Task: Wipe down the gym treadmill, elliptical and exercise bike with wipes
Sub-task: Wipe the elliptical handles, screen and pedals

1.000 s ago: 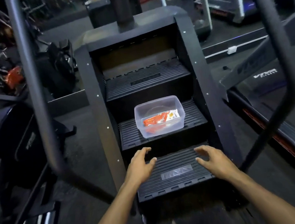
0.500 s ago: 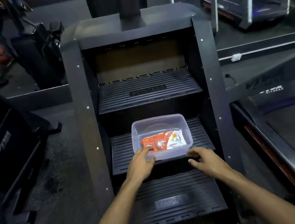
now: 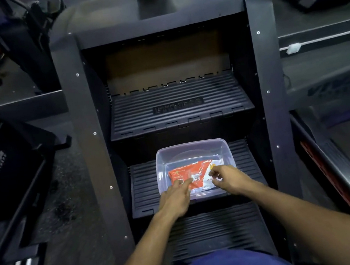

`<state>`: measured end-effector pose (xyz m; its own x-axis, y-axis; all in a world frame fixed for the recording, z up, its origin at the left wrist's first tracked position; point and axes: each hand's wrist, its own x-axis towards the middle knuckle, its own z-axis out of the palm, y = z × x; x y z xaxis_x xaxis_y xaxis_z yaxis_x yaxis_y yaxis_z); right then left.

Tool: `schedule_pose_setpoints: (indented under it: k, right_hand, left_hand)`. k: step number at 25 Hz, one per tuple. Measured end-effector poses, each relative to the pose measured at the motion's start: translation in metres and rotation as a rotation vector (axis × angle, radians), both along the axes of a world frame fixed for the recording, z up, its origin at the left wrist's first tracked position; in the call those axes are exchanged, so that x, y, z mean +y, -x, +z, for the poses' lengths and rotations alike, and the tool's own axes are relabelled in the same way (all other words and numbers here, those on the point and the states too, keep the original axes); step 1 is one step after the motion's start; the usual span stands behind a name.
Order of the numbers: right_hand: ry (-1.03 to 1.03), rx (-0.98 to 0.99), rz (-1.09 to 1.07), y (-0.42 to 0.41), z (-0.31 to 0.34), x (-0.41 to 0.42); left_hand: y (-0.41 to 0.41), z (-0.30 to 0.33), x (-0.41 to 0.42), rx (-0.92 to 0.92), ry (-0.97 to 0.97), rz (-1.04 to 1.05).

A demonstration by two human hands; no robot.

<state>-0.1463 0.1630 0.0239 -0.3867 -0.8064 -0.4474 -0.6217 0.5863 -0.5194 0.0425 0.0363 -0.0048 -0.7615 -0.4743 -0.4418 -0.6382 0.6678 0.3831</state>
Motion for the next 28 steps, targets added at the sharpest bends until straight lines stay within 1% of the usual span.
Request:
schedule_pose_setpoints:
  k: [6,9,12,17,19,22,24,26,28]
  right_hand:
    - [-0.067,-0.066,0.024,0.012,-0.060,-0.048]
    - [-0.077,-0.128,0.023,0.010,-0.086,-0.070]
    - [-0.045,-0.124,0.008,0.004,-0.104,-0.081]
    - [0.083,-0.188,0.003,0.005,-0.112,-0.082]
    - [0.106,-0.234,-0.074,0.007,-0.107,-0.082]
    - [0.071,-0.308,-0.250,0.013,-0.103,-0.079]
    - [0.083,-0.360,-0.304,0.018,-0.101,-0.074]
    - [0.077,-0.384,-0.293,0.023,-0.096,-0.070]
    - [0.050,-0.367,-0.233,0.025,-0.096,-0.068]
  left_hand:
    - [0.025,-0.020,-0.010,-0.111,-0.021,0.029]
    - [0.034,-0.029,-0.017,-0.124,-0.053,0.028]
    - [0.033,-0.032,-0.020,-0.127,-0.079,0.055]
    - [0.032,-0.028,-0.023,-0.103,-0.102,0.099]
    - [0.035,-0.026,-0.024,-0.096,-0.111,0.108]
    - [0.039,-0.024,-0.022,-0.087,-0.127,0.124]
    - [0.041,-0.020,-0.020,-0.081,-0.146,0.144]
    - [0.043,-0.017,-0.019,-0.074,-0.172,0.177]
    - [0.045,-0.016,-0.019,-0.060,-0.195,0.223]
